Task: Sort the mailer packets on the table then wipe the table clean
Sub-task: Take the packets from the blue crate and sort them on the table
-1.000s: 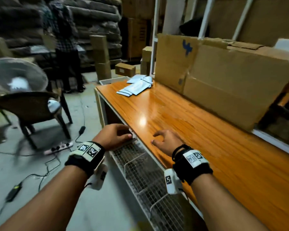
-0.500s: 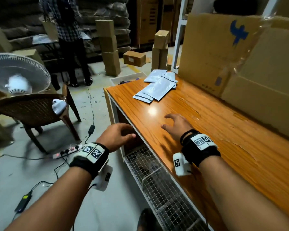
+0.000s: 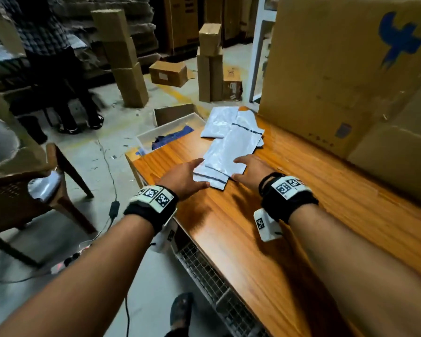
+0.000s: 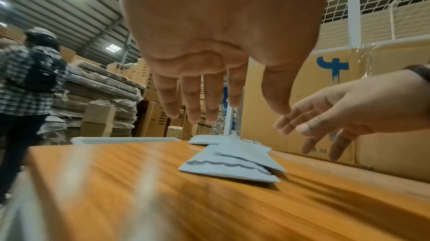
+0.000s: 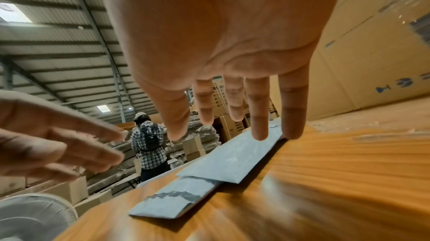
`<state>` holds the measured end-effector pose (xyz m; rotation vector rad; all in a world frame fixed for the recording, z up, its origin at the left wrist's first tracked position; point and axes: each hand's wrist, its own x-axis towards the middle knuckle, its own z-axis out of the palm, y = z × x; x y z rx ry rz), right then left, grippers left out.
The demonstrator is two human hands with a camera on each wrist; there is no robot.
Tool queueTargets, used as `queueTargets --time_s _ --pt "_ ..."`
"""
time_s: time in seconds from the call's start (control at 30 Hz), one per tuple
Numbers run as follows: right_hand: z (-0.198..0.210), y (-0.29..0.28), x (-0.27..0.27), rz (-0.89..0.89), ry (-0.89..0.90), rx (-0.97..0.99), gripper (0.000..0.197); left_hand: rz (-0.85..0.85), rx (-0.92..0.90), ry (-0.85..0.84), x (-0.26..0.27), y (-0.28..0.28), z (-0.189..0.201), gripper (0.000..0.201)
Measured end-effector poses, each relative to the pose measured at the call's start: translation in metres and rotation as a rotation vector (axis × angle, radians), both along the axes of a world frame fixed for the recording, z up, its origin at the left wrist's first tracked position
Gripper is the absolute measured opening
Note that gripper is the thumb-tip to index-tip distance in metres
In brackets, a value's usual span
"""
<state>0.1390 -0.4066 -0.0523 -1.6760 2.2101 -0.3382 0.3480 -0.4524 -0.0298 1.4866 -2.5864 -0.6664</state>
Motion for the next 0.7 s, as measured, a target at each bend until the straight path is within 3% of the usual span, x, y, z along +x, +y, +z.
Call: queueTargets --time_s 0.13,0.27,0.4,0.53,0.6,0.7 --pt "-0.007 -0.048 -0.013 -0.046 0.043 0.187 0.064 -0.081 0.087 -0.030 -0.033 -0.058 -0.011 0.101" --pt "-0.007 -0.089 -0.019 -0.251 0.007 0.204 0.070 -0.223 0.100 -0.198 -0.055 -0.105 -0.023 0.087" --pt "-0.019 -0.111 -0.006 -0.291 0.048 0.298 0.079 -0.345 0.093 -0.445 -0.063 -0.129 -0.045 0.076" --pt "-0.022 -0.122 0.004 -0.294 0.129 0.358 0.068 -0.386 0.010 -0.485 -0.070 -0.142 -0.051 0.065" --pt "-0.019 -0.124 0.003 -0.303 0.114 0.318 0.056 -0.401 -0.037 -0.495 -0.070 -0.143 -0.050 0.065" --pt "-0.015 -0.112 -0.004 -0.377 0.053 0.238 0.056 -0.419 -0.069 -0.494 -0.066 -0.144 -0.054 0.068"
